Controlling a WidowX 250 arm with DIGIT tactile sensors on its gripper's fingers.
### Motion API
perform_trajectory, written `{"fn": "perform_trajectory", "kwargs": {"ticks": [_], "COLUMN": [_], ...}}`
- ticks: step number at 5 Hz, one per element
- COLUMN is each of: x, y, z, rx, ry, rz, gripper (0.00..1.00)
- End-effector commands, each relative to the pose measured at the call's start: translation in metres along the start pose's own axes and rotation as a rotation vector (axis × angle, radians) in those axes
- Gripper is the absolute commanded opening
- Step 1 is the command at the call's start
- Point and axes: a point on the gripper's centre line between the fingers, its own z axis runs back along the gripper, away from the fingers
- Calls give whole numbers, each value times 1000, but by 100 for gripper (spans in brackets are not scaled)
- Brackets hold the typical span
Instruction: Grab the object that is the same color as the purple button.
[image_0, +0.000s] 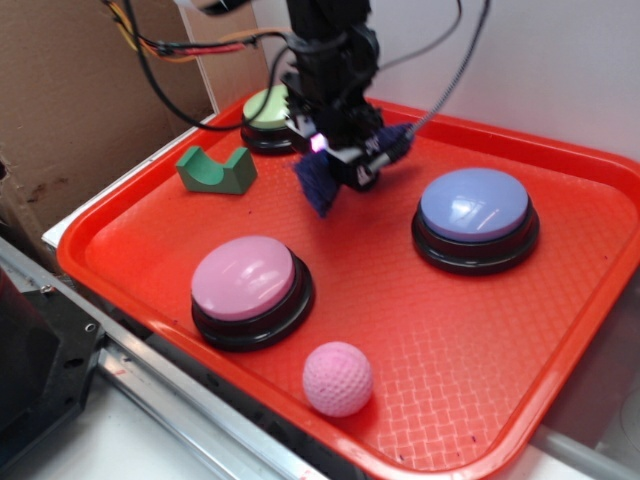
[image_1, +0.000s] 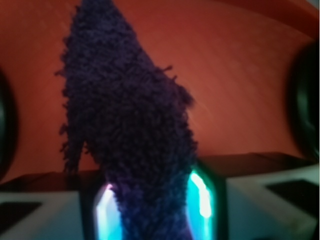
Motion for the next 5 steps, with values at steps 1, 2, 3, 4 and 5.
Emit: {"fn": "perform_trajectory", "kwargs": {"ticks": [1,2,3,4,5], "x": [-29,-49,-63,-66,-62], "y": [-4,-7,-9,-12,-8], "z": [85,113,126,127,124], "rx": [-68,-39,-33,-38,-28], "ry": [-26,-18,-43,-33,-5], "rz": [-28,-51,-37,-56,-29], "gripper": [0,0,0,0,0]}}
